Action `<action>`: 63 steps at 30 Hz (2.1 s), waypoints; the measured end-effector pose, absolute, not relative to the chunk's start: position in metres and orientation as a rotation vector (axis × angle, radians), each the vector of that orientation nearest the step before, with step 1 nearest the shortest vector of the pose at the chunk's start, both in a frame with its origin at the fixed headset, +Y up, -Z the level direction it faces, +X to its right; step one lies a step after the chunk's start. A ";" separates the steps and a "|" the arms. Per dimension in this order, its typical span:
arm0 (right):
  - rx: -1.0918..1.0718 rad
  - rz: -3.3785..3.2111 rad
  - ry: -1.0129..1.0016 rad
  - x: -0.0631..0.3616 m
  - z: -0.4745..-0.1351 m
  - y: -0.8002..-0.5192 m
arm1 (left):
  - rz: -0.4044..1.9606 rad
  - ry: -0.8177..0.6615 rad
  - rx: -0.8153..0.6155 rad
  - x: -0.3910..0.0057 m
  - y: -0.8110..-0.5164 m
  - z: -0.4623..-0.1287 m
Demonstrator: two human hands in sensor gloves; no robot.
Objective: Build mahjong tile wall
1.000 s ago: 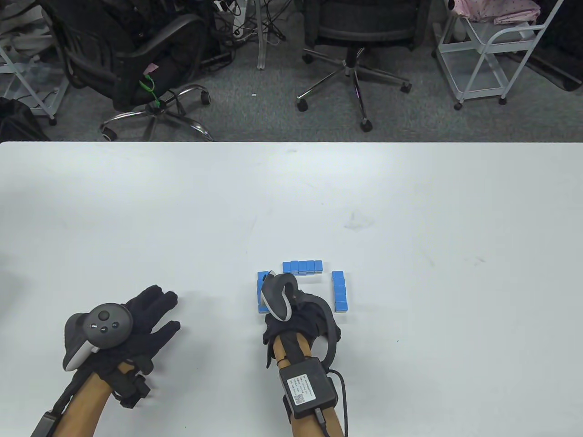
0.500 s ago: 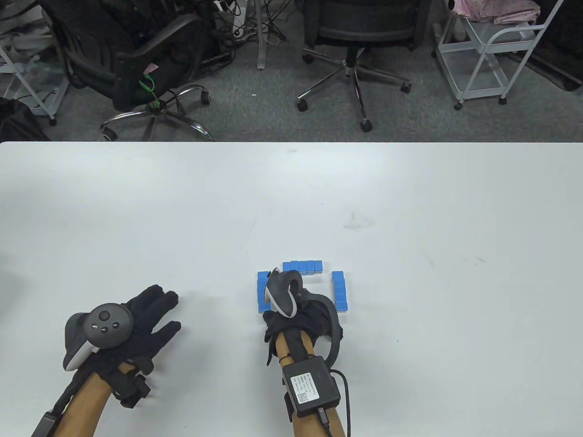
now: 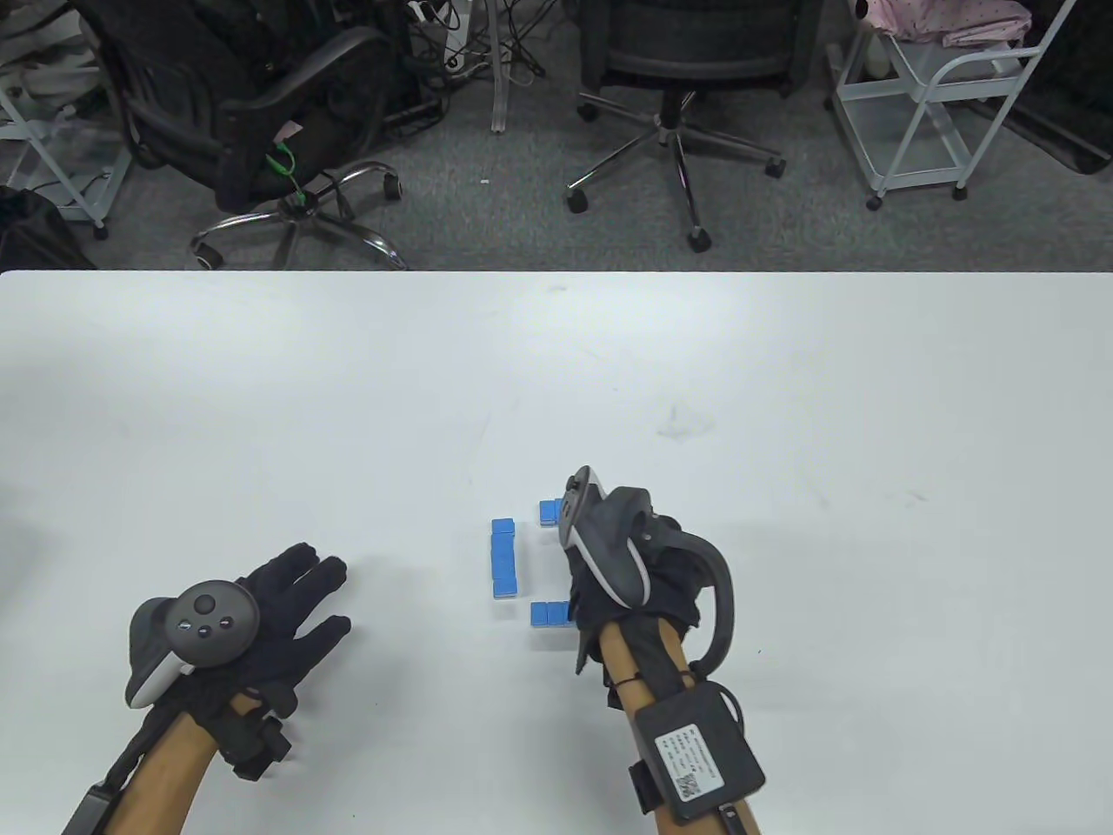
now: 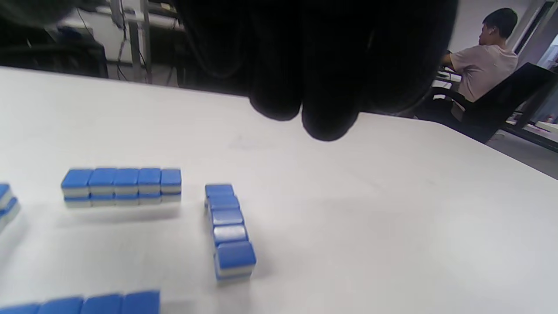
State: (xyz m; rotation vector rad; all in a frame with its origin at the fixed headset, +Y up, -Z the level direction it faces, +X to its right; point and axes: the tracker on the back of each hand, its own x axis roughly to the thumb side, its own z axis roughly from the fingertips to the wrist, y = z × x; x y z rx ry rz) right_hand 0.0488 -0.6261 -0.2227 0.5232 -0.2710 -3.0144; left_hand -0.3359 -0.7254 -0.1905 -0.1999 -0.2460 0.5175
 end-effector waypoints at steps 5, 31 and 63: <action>0.440 -3.050 0.209 0.091 -0.216 -0.628 | 0.523 -0.242 -0.192 -0.334 -0.727 -0.190; 0.336 -3.282 0.190 0.170 -0.207 -0.719 | 0.436 -0.142 -0.121 -0.337 -0.730 -0.193; 0.318 -3.289 0.167 0.171 -0.214 -0.729 | 0.090 -0.143 -0.065 -0.324 -0.726 -0.199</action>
